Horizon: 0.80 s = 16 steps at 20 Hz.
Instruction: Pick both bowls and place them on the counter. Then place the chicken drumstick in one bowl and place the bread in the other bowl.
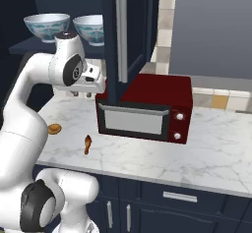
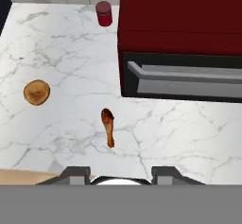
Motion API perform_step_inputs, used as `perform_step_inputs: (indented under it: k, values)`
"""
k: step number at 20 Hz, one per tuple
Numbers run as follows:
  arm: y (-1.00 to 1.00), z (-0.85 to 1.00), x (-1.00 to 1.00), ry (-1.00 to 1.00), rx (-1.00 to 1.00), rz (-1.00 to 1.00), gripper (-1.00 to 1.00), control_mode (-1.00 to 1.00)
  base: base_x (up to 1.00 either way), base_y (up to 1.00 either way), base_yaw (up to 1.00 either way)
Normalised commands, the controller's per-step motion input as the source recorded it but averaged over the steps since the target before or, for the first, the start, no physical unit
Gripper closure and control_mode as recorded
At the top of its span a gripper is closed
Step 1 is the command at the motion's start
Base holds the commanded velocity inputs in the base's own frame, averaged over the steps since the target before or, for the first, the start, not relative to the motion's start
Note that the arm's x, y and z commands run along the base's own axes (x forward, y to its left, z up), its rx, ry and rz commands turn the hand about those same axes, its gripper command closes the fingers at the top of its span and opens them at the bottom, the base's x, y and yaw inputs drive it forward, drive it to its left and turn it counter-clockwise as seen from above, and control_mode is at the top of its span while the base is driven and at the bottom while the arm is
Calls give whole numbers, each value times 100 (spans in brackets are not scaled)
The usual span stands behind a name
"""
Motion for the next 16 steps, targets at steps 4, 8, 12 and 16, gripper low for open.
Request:
perform_step_inputs:
  k: [4, 8, 12, 16]
  values:
    - [0, 0, -16, -8, 0, 1, -100, -100, 0, 0, 0]
    - [24, 10, -16, -30, 3, -18, -100, -100, 0, 0, 0]
    - [34, 26, -3, -21, 6, -46, -100, -100, 0, 0, 0]
    - [24, 37, -1, -10, 19, -45, -100, -100, 0, 0, 0]
